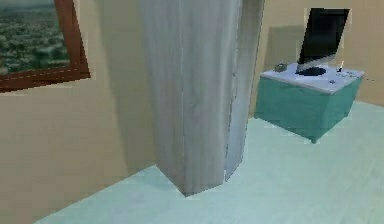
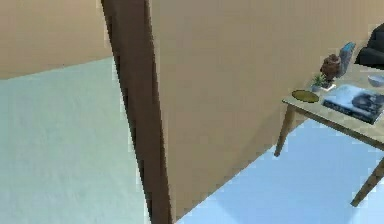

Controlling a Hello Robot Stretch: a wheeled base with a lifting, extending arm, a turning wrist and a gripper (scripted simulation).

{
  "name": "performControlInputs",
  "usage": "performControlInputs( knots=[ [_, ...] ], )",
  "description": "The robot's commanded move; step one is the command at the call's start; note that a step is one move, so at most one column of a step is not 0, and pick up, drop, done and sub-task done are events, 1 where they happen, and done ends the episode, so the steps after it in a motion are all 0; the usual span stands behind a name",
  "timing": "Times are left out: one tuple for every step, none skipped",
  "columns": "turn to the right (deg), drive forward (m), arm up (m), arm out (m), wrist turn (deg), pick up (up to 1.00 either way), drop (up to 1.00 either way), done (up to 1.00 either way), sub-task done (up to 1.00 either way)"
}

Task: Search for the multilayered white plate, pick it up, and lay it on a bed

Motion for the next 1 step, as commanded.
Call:
performControlInputs(
  knots=[
    [15.0, 0.0, 0.0, 0.0, 0.0, 0.0, 0.0, 0.0, 0.0]
  ],
)
